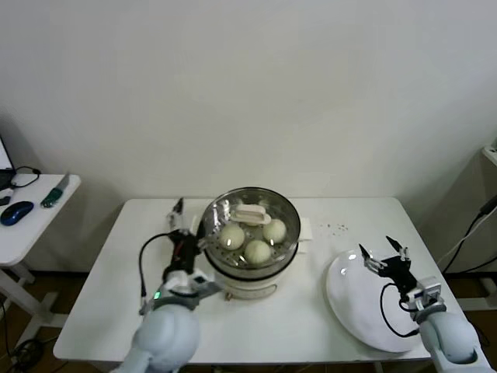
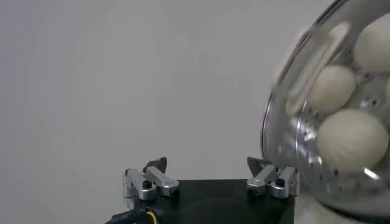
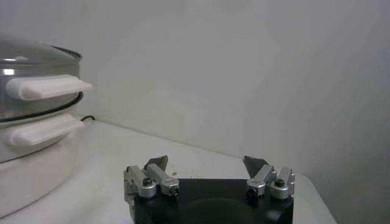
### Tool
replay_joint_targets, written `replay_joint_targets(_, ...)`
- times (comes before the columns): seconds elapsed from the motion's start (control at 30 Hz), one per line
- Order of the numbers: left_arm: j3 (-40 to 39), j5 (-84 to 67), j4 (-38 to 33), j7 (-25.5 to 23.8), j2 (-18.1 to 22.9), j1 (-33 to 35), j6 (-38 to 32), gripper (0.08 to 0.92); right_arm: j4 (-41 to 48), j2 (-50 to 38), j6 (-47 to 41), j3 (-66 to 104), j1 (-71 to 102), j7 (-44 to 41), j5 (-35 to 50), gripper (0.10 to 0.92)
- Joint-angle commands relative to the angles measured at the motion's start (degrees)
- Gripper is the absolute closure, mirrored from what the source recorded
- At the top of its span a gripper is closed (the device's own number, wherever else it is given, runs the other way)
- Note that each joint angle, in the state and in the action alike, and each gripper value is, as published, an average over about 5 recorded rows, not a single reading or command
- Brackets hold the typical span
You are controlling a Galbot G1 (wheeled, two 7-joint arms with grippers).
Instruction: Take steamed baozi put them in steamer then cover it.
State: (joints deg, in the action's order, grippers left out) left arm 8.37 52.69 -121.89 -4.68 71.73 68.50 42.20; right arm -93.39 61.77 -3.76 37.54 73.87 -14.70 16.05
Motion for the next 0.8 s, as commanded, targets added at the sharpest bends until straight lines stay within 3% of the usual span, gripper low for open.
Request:
replay_joint_targets(0.03, 31.18, -58.87, 0.89, 14.13, 2.88, 18.15, -33.42, 0.177, -0.11, 0.31, 2.69, 1.17, 0.68, -1.47, 0.94, 0.203)
replay_joint_targets(0.27, 35.50, -62.58, 7.14, 12.10, 6.33, 22.88, -45.35, 0.177, -1.15, 1.26, 4.07, 1.60, 1.59, -1.37, 0.82, 0.203)
replay_joint_targets(0.8, 34.68, -59.18, 10.44, 10.91, 7.51, 22.43, -47.86, 0.177, -1.46, 3.14, 5.69, 2.64, 2.91, -1.96, 0.80, 0.203)
